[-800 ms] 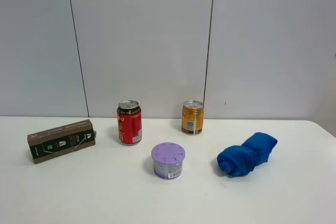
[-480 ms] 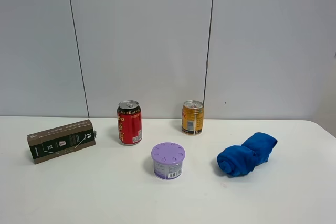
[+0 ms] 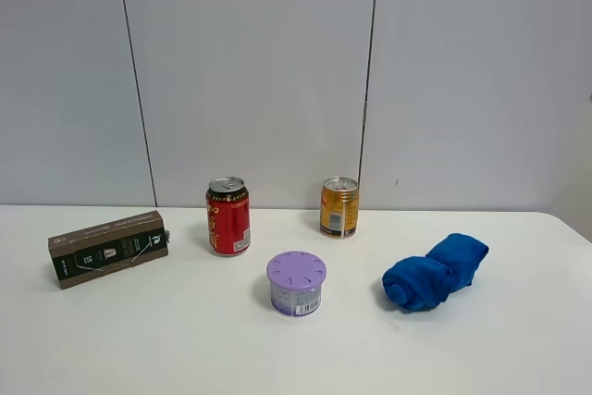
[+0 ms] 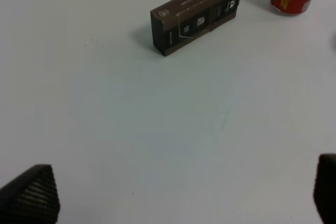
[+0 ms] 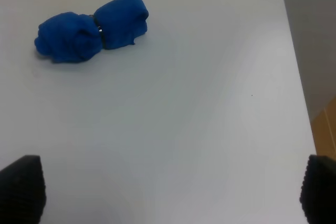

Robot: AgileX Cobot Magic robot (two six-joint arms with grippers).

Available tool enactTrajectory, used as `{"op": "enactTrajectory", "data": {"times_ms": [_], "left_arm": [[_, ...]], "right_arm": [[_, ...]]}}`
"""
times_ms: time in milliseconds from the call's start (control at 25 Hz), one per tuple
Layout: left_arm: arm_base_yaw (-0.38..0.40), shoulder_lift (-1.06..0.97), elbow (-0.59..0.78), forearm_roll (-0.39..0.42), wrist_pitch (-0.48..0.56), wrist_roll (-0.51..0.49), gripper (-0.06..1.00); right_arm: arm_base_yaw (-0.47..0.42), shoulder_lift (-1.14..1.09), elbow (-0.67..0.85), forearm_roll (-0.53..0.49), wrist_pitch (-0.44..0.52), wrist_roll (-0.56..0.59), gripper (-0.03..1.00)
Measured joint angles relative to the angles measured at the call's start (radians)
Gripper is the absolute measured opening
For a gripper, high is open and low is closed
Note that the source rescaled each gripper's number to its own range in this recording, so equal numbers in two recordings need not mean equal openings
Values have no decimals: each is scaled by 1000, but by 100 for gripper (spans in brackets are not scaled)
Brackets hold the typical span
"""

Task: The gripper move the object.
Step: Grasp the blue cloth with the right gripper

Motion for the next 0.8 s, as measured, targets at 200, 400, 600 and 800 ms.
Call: {"op": "enactTrajectory", "data": {"times_ms": [200,400,600,800], "left_arm": [[0,0,0,0,0,0,100],[0,0,0,0,0,0,100],[0,0,0,0,0,0,100],[0,0,0,0,0,0,100]], "right_arm": [[0,0,0,0,0,0,100],[0,0,0,0,0,0,100],[0,0,0,-2,0,0,100],[0,0,0,-8,0,8,100]]}}
